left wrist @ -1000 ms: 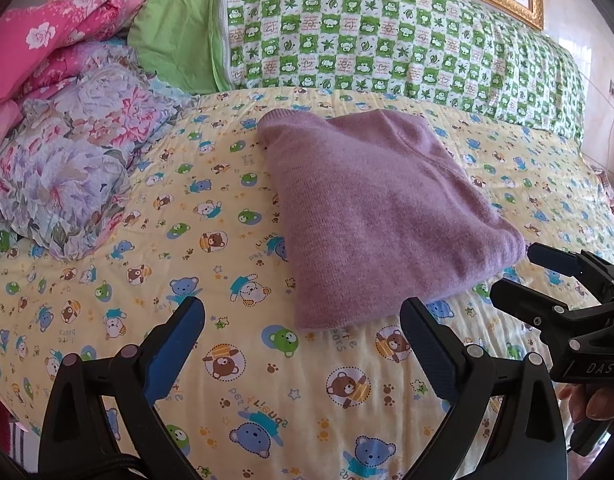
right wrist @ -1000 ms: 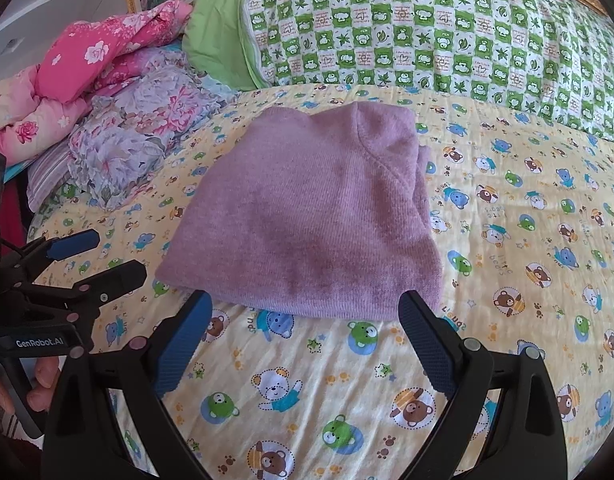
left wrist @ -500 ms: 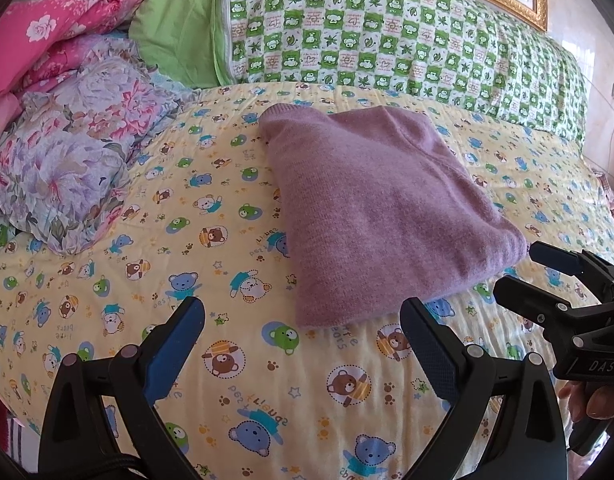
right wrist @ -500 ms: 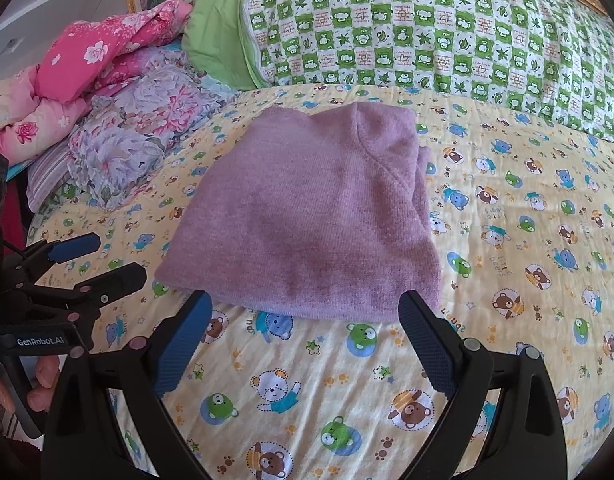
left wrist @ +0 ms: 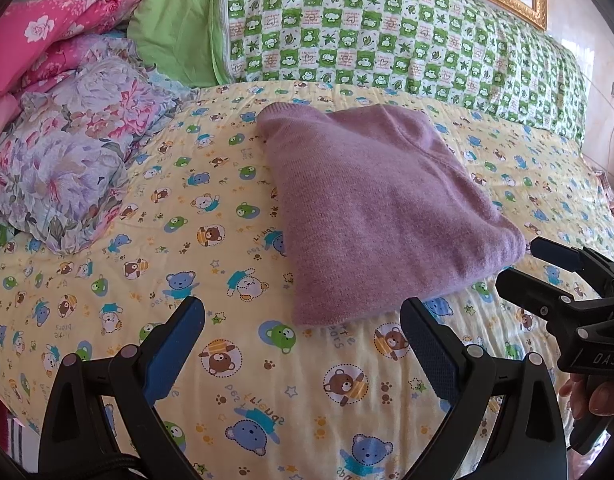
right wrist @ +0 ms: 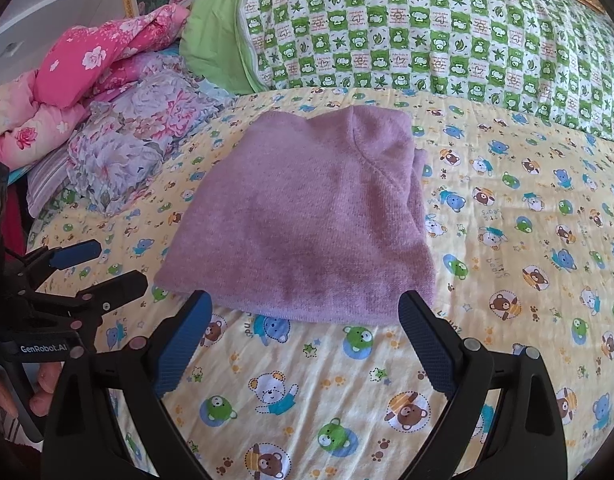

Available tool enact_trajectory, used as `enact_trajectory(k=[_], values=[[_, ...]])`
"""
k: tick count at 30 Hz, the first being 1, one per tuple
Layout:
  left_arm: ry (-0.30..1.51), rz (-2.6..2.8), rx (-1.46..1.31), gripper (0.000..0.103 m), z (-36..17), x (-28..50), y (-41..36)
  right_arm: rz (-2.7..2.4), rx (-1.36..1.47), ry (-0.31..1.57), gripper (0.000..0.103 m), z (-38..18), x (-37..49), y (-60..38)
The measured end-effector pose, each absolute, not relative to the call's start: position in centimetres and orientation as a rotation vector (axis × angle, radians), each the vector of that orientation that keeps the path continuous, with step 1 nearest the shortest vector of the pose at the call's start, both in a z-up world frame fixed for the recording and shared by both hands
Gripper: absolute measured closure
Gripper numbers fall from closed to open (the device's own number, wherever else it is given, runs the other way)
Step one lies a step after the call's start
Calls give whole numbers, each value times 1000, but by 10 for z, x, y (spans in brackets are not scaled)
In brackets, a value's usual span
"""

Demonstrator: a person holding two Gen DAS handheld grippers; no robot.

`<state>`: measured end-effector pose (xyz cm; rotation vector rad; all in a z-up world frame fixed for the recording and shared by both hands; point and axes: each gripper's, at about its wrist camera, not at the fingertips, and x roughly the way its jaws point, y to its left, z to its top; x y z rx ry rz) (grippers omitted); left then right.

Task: Fold small clothes

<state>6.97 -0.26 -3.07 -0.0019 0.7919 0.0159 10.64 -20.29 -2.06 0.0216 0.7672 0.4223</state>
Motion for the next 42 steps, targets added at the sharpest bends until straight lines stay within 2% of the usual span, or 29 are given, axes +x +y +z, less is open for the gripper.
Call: enact_trajectory(k=[42], values=[[781, 0, -14, 4, -20, 79, -3, 391, 70, 734, 9, -4, 108, -201]])
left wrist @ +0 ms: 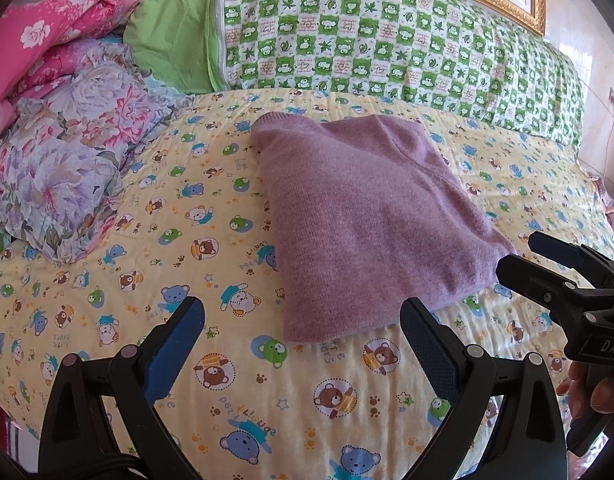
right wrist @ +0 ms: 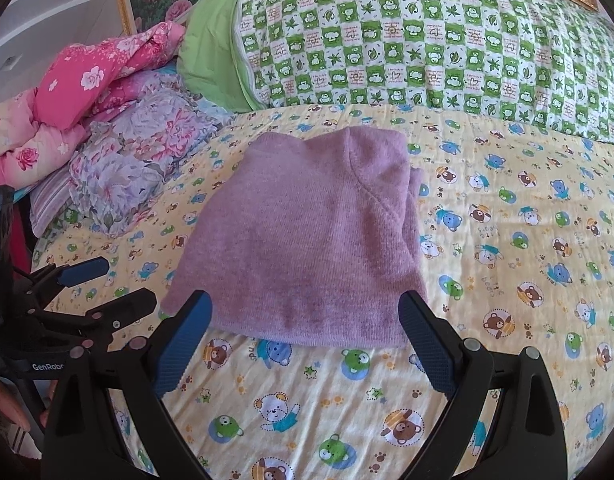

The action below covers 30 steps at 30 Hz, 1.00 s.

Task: Fold small clothes

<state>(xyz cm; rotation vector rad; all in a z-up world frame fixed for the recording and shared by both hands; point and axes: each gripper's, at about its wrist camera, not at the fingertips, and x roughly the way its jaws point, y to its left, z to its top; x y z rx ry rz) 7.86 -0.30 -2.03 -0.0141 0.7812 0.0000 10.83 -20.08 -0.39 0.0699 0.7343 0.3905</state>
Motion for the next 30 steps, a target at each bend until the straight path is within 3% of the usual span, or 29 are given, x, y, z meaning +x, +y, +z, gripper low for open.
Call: enact_trajectory(k=[30], values=[[759, -5, 34, 7, -8, 93, -16, 368, 112, 736, 9, 1, 122, -211]])
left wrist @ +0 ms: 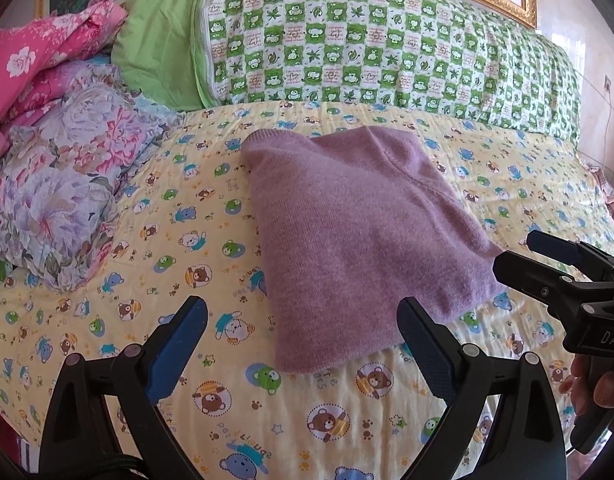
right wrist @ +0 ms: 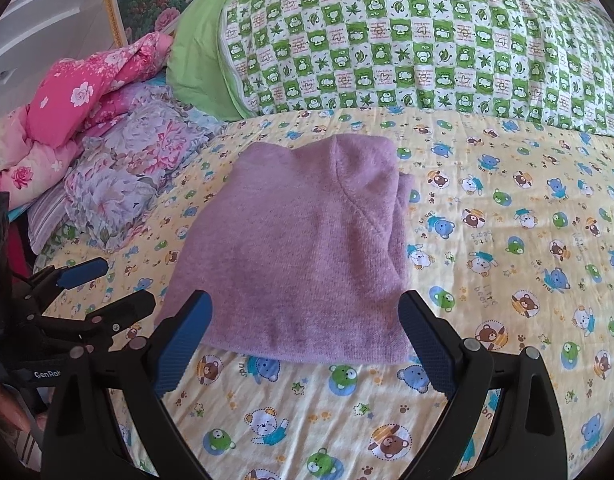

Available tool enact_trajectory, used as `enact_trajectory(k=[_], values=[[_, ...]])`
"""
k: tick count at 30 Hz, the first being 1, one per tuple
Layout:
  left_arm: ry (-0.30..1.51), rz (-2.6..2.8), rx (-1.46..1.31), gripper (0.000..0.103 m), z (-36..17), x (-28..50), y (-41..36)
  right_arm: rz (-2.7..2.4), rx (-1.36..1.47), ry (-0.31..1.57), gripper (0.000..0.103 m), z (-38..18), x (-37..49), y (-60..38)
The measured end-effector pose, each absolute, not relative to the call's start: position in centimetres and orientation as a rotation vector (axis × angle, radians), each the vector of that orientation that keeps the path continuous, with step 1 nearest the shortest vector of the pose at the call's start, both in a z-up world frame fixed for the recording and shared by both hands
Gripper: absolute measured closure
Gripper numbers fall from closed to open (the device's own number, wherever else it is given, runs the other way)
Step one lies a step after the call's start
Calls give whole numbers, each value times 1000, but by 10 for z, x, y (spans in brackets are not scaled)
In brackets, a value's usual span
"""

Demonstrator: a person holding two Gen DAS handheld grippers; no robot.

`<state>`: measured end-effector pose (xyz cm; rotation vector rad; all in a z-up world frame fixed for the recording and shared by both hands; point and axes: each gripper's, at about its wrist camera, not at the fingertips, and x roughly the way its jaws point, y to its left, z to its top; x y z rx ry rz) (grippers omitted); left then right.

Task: Fold small clothes

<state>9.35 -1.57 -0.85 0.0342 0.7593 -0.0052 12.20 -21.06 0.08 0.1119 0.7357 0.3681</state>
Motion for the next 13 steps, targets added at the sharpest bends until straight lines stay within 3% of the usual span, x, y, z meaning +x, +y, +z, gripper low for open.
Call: enact_trajectory(k=[13], values=[[784, -1, 7, 6, -11, 101, -15, 368, 127, 749, 9, -2, 131, -218]])
